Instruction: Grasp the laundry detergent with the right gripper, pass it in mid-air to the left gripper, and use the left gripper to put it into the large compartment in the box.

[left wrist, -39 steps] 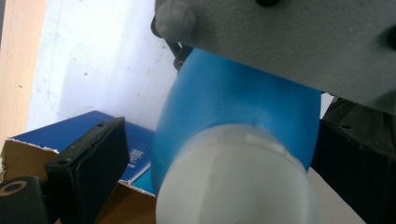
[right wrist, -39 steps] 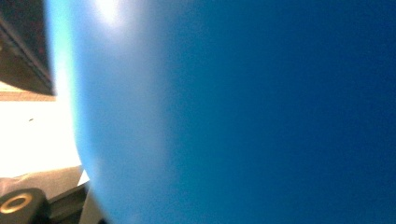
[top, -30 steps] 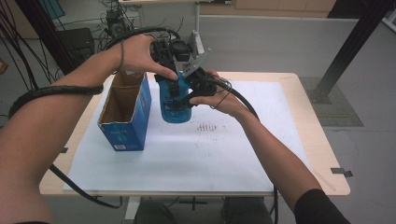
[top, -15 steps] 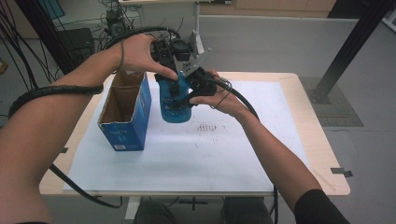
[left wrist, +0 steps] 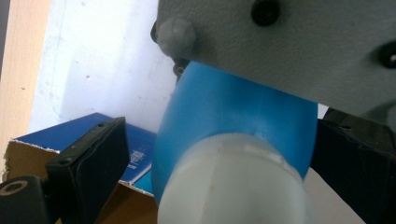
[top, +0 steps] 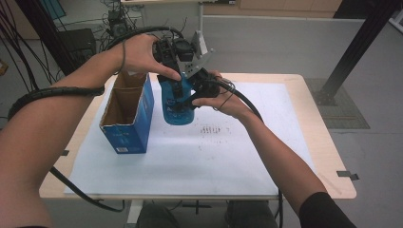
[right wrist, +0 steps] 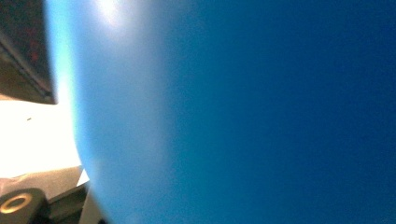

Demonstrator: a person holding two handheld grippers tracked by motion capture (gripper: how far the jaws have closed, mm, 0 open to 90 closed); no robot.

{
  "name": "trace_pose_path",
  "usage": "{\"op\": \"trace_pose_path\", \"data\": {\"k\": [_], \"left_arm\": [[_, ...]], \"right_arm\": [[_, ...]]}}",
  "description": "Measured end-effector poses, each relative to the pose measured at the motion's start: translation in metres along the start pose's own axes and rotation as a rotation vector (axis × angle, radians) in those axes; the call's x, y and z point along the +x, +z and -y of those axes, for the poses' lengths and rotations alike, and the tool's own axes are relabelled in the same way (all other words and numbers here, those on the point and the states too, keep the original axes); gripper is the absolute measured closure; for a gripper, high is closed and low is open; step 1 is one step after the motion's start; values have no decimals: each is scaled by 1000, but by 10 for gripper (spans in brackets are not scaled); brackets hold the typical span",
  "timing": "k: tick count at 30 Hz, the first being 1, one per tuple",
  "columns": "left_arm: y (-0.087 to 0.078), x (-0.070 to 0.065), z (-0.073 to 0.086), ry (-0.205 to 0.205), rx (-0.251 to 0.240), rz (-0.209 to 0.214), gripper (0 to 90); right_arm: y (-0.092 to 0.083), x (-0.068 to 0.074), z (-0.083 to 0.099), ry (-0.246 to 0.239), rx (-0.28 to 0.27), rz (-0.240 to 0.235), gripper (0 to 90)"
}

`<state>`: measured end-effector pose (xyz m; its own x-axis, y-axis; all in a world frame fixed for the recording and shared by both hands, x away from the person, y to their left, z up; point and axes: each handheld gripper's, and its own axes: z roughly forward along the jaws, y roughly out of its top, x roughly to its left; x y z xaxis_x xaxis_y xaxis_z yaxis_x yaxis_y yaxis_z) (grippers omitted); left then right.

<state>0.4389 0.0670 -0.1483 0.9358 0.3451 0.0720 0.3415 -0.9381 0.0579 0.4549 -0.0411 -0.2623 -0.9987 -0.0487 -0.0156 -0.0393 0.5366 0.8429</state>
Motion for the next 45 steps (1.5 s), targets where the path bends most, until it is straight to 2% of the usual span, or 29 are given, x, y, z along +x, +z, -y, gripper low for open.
{"op": "trace_pose_path", "data": {"k": [10,15,20,28,45], "left_arm": [[0,0,0,7,0,-2,56],[2,-1,0,-3,-8,-1,56],[2,0,-2,15,10,-7,58],[2,-1,-2,22,12,-20,107],[6,-1,-1,33,30,-2,230]], "right_arm": [[0,0,0,0,1,2,441],[-1,0,0,5,-2,-1,442],[-1,0,0,2,-2,0,441],[-1,1,0,-5,2,3,442],[0,2,-2,-23,-2,-5,441]]}}
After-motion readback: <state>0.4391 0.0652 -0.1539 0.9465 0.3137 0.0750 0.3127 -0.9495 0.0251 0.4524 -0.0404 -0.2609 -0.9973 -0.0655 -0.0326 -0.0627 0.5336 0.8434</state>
